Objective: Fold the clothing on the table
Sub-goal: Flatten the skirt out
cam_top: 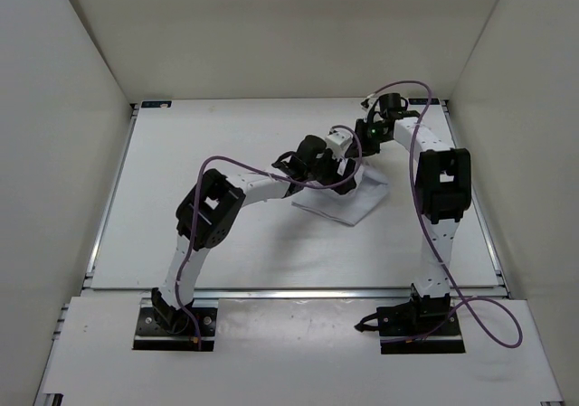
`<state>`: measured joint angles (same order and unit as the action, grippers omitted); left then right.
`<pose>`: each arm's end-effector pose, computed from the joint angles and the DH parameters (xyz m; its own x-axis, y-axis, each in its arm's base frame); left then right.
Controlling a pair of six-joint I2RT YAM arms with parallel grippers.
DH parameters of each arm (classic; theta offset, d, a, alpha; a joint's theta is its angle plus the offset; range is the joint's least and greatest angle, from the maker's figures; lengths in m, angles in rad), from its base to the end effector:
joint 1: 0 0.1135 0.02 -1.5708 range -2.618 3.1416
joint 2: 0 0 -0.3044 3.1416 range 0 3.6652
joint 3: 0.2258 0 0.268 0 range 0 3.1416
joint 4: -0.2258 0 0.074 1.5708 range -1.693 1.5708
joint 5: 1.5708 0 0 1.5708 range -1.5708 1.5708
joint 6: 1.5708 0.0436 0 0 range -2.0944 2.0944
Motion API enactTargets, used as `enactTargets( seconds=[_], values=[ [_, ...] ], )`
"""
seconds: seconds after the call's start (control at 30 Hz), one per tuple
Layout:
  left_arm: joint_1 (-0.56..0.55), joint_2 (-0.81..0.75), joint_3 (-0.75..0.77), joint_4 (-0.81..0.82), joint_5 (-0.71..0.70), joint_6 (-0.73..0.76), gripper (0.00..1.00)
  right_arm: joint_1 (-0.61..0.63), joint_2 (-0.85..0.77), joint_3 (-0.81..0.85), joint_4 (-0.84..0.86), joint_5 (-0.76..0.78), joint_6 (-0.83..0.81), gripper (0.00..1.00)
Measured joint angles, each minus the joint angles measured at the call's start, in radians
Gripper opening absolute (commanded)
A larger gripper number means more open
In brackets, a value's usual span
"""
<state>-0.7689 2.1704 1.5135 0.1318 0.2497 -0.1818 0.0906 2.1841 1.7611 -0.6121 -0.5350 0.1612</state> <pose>0.3776 -0.3803 0.1945 -0.5039 0.2438 -0.8286 0.7487 0.6017 -0.2783 0.5108 0.0687 0.2140 -0.8994 0.0569 -0.4335 -0.1952 0.8349 0.5147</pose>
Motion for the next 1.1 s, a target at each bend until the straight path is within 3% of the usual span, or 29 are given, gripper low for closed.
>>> enactTargets(
  seconds=[0.3, 0.37, 0.47, 0.53, 0.73, 0.8, 0.83, 0.87, 0.9, 1.1],
  values=[
    [-0.032, 0.001, 0.002, 0.079, 0.031, -0.055, 0.99, -0.015, -0.003, -0.024, -0.002, 0.0, 0.005, 0.0],
    [-0.042, 0.009, 0.019, 0.063, 0.012, -0.051, 0.95, -0.016, -0.003, -0.016, -0.012, 0.006, 0.008, 0.0],
    [-0.052, 0.037, 0.064, 0.051, -0.018, -0.045, 0.84, -0.016, -0.003, 0.007, -0.026, 0.014, 0.003, 0.0],
    [-0.053, 0.048, 0.077, 0.045, -0.024, -0.044, 0.71, -0.02, -0.006, 0.01, -0.026, 0.014, 0.002, 0.0],
    [-0.039, 0.093, 0.124, 0.0, -0.026, -0.044, 0.56, -0.032, -0.017, 0.002, -0.03, 0.012, -0.004, 0.0],
    [-0.031, 0.097, 0.124, -0.012, -0.028, -0.047, 0.43, -0.034, -0.026, 0.0, -0.034, 0.013, -0.009, 0.0],
    [-0.027, 0.097, 0.124, -0.019, -0.029, -0.048, 0.28, -0.034, -0.032, 0.0, -0.035, 0.013, -0.011, 0.0],
    [-0.024, 0.097, 0.125, -0.021, -0.029, -0.046, 0.06, -0.033, -0.038, 0.0, -0.035, 0.013, -0.015, 0.0],
    [-0.023, 0.098, 0.132, -0.034, -0.031, -0.047, 0.0, -0.032, -0.048, 0.0, -0.037, 0.019, -0.027, 0.0],
    [-0.011, 0.089, 0.218, -0.135, -0.139, -0.012, 0.0, -0.012, -0.129, 0.003, -0.065, 0.065, -0.08, 0.0]
  ],
)
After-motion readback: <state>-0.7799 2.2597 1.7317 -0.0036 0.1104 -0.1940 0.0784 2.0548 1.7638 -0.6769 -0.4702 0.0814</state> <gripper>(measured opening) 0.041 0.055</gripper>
